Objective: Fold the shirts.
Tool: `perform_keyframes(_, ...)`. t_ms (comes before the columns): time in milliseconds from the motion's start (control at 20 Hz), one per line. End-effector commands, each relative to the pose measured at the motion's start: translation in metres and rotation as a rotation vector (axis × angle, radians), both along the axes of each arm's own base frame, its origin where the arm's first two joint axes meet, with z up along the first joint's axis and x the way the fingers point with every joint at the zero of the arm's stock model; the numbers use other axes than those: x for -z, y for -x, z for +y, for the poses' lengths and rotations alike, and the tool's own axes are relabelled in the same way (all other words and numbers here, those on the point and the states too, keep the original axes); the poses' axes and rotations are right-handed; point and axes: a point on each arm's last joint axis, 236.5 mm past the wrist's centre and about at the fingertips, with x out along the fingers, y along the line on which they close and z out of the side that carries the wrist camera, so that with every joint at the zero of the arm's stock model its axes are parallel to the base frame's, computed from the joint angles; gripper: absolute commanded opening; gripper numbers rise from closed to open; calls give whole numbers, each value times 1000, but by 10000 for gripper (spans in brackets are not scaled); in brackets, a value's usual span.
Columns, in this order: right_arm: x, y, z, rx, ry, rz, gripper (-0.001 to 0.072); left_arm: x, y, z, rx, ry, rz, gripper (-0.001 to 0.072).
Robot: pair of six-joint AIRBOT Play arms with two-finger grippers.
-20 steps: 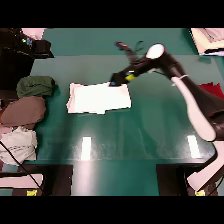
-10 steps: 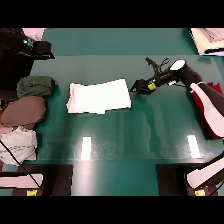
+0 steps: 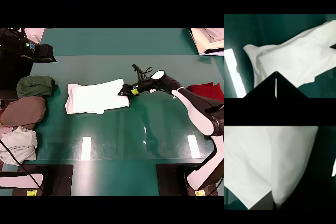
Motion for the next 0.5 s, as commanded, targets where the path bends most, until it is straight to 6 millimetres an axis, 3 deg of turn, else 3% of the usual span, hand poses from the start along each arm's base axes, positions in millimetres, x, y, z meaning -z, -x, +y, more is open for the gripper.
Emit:
perform_keyframes(0, 0, -3, 15, -6, -7, -55, 17, 1, 1, 0, 7, -1, 1, 23)
perform_keyframes(100, -10, -1, 7, -14, -19, -45, 12, 1, 1, 0, 15, -6, 0, 23)
perform_keyframes(200, -37, -11, -22, 32, -33, -73, 12, 2, 3, -1, 24, -10, 7, 23)
perform_keyframes(350, -72, -27, -119, 234, 9, -147, 12, 3, 5, -1, 30, -9, 14, 23)
perform_keyframes(450, -87, -26, -201, 392, 62, -183, 12, 2, 5, -3, 32, -2, 11, 23)
